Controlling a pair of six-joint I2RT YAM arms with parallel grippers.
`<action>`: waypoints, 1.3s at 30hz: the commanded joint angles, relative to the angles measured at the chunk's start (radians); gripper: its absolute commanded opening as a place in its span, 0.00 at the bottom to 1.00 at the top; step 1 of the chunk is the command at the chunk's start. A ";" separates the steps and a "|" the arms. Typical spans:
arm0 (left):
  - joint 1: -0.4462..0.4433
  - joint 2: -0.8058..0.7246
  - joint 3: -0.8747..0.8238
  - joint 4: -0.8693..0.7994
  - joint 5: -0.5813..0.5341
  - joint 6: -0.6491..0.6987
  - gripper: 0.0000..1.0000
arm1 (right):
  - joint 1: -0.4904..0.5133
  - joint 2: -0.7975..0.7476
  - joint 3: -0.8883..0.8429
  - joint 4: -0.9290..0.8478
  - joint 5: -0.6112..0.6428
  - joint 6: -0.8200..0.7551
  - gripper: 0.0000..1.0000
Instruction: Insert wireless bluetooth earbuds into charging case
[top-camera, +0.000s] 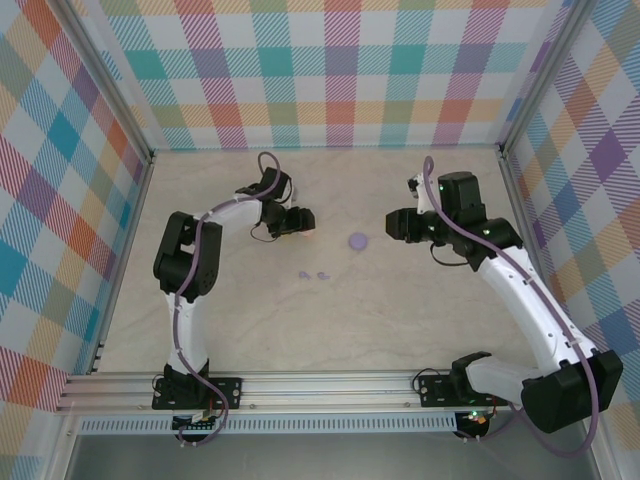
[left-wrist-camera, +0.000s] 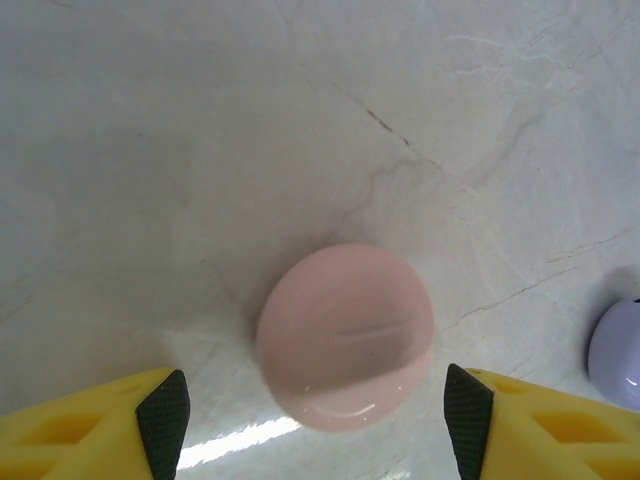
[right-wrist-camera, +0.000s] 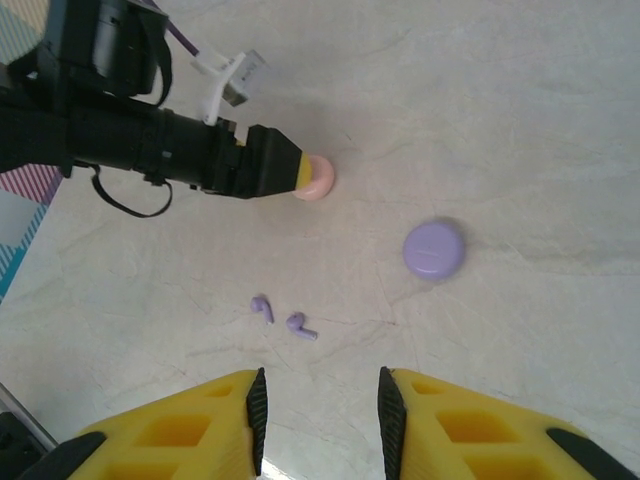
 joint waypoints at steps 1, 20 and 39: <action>0.017 -0.075 0.029 -0.066 -0.023 0.051 0.69 | 0.004 0.049 -0.021 0.009 0.005 0.008 0.36; -0.144 0.162 0.360 -0.114 0.121 -0.024 0.36 | -0.004 0.485 -0.011 0.134 -0.028 0.157 0.21; -0.190 0.360 0.511 -0.105 0.208 -0.107 0.15 | -0.009 0.774 0.120 0.146 -0.028 0.198 0.14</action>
